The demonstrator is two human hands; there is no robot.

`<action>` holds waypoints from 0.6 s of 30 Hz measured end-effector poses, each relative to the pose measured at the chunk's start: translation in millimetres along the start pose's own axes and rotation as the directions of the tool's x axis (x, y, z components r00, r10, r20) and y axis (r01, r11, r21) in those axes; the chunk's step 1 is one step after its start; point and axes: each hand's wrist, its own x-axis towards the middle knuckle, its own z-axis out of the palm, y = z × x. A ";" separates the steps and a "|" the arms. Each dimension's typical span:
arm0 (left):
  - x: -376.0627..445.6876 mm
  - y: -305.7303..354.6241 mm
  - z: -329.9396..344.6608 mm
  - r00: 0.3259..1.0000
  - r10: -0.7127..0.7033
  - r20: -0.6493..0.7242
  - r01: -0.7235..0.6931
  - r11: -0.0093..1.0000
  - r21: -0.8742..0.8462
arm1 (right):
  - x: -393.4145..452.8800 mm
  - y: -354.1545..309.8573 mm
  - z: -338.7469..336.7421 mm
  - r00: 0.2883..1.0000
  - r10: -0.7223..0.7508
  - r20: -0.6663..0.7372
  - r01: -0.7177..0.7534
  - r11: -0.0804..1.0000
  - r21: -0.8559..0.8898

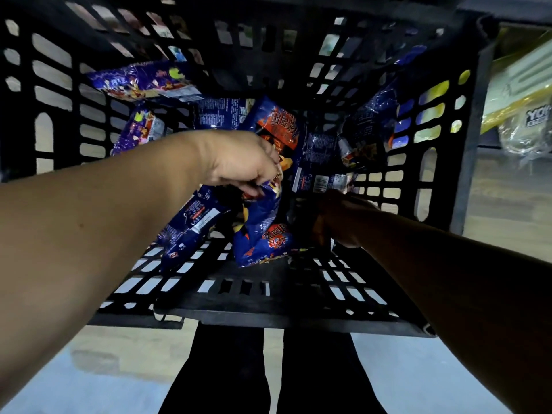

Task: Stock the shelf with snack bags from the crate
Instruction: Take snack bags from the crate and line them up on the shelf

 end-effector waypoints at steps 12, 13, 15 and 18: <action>-7.5 13.8 -20.0 0.987 -0.026 -0.156 0.020 0.999 -0.039 | -0.5 -42.1 -39.1 0.978 -0.162 -0.133 0.139 0.976 -0.166; -9.6 17.2 -21.7 0.981 -0.049 -0.188 0.040 0.998 -0.048 | 2.6 -45.6 -44.5 0.966 -0.177 -0.190 0.144 0.974 -0.175; -9.7 21.7 -24.9 0.965 -0.083 -0.249 0.072 0.996 -0.051 | 2.4 -52.1 -51.5 0.942 -0.218 -0.255 0.151 0.954 -0.257; -2.8 23.7 -27.8 0.957 -0.107 -0.269 0.084 0.992 -0.098 | 7.2 -59.2 -57.1 0.939 -0.195 -0.282 0.106 0.947 -0.303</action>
